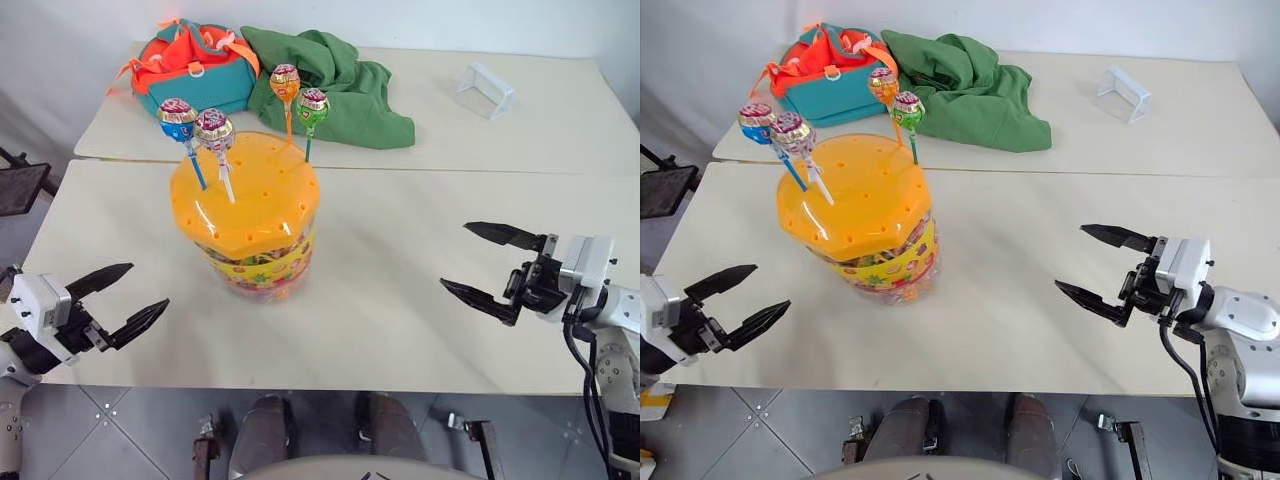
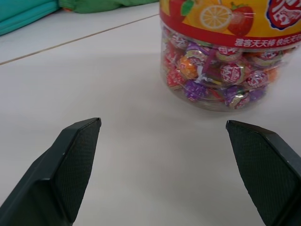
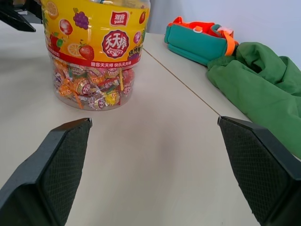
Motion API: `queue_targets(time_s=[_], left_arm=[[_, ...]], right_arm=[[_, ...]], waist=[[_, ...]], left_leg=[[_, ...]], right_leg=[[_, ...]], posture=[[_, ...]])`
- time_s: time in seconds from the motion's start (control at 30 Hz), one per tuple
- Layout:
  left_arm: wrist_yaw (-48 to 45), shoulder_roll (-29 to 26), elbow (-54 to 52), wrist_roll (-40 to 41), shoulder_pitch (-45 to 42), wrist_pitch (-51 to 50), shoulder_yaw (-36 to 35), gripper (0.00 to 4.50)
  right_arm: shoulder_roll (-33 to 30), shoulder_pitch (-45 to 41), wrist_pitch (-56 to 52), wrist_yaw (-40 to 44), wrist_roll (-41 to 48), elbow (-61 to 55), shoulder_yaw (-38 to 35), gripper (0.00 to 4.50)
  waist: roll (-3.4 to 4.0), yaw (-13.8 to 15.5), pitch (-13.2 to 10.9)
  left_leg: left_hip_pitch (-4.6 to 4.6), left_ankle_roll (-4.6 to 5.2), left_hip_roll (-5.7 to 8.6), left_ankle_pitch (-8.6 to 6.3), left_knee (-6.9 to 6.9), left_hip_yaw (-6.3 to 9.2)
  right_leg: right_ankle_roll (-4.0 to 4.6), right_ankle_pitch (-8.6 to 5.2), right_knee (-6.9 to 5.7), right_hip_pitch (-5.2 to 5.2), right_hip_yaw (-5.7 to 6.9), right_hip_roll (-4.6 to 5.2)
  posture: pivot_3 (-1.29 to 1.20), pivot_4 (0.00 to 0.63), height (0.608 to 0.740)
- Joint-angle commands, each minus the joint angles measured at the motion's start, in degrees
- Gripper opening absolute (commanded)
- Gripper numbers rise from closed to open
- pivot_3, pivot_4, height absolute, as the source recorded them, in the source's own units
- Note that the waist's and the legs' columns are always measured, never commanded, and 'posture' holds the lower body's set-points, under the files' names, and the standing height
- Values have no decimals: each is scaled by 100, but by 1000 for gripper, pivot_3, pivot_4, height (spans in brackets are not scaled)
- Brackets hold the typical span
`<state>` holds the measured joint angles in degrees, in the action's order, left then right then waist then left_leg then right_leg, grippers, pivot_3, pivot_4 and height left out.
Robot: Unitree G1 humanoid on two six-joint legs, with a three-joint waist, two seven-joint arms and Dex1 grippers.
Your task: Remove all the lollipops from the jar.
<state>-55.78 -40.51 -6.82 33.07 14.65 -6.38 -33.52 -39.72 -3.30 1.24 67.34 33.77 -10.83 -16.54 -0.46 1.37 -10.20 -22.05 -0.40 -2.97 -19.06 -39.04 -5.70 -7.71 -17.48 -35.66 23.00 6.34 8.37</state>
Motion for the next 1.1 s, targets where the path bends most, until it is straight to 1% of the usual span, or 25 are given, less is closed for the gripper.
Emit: queue_targets(time_s=[0.03,0.07,0.13,0.17,0.2,0.23,0.33,0.37,0.43,0.6,0.73,0.83,1.07,1.1], left_arm=[[-15,-40,-255,169,119,-95,-210,4500],[-36,-121,-284,390,73,-335,-289,4500],[-152,-357,-383,1289,-148,-1089,-579,4500],[-239,-574,-433,2074,-356,-1657,-801,4500],[-257,-760,-443,2680,-588,-2086,-973,4500],[-265,-952,-448,3102,-791,-2428,-1075,4500],[-300,-1361,-481,3667,-1350,-2992,-1070,4500],[-336,-1494,-521,3690,-1609,-3043,-950,4500],[-380,-1613,-575,3440,-2188,-2875,-584,4500],[-270,-1331,-700,3224,-3337,-2809,345,4500],[-308,-1122,-492,2978,-3817,-2768,709,4500],[-448,-1012,-340,2853,-4059,-2773,941,3945],[-670,-979,-108,2805,-4238,-2896,1002,1777],[-685,-977,-92,2804,-4252,-2912,1004,1407]], right_arm=[[15,-103,58,131,23,-33,135,4493],[154,-224,-177,-75,320,-186,139,4493],[323,-511,-728,-476,964,-600,143,4493],[360,-670,-924,-532,1254,-871,188,4493],[397,-805,-1059,-592,1465,-1098,235,4493],[469,-921,-1176,-692,1704,-1292,259,4493],[656,-1149,-1315,-895,1949,-1637,349,4493],[727,-1191,-1269,-914,1897,-1712,396,4493],[822,-1230,-1127,-822,1751,-1763,495,4493],[915,-1130,-961,-750,1494,-1735,608,4493],[926,-1061,-931,-782,1489,-1863,619,4493],[933,-980,-865,-838,1450,-1969,620,4500],[938,-801,-811,-930,1434,-2130,591,4500],[937,-792,-796,-934,1434,-2135,597,4500]], waist=[[0,-9,0],[0,-14,0],[0,-21,0],[0,-27,-1],[-1,-20,-2],[-1,-8,-2],[2,-4,1],[2,-4,1],[2,5,0],[1,-15,0],[1,-27,0],[1,-37,0],[0,-33,0],[0,-33,0]], left_leg=[[0,0,0,0,0,0],[0,0,0,0,0,0],[1,0,-3,0,0,1],[0,-1,-6,0,-3,3],[0,-2,-8,1,-4,3],[-4,-3,-11,1,-7,11],[-4,-3,-6,-6,-9,24],[-1,-2,-2,-12,-9,23],[-3,-1,4,-16,-9,22],[-4,-2,6,-16,-8,16],[-4,-3,6,-15,-9,13],[-4,-4,5,-14,-8,13],[-5,-4,4,-14,-9,13],[-5,-4,4,-14,-9,13]], right_leg=[[0,0,0,0,0,0],[0,0,0,0,0,0],[0,0,-5,0,2,-1],[0,0,-10,3,2,-1],[1,0,-15,6,1,-2],[2,-1,-21,9,3,-2],[1,-1,-21,3,4,2],[1,-1,-22,2,4,4],[1,0,-21,1,6,4],[-1,1,-19,3,9,2],[-2,1,-19,4,9,1],[-2,1,-19,5,9,-2],[-2,1,-18,5,7,-2],[-2,1,-18,5,7,-2]], posture=[[0,150,740],[0,150,740],[0,150,740],[0,150,740],[0,150,740],[0,150,740],[0,150,740],[0,150,740],[0,150,740],[0,150,740],[0,150,740],[0,150,740],[0,150,740],[0,150,740]])
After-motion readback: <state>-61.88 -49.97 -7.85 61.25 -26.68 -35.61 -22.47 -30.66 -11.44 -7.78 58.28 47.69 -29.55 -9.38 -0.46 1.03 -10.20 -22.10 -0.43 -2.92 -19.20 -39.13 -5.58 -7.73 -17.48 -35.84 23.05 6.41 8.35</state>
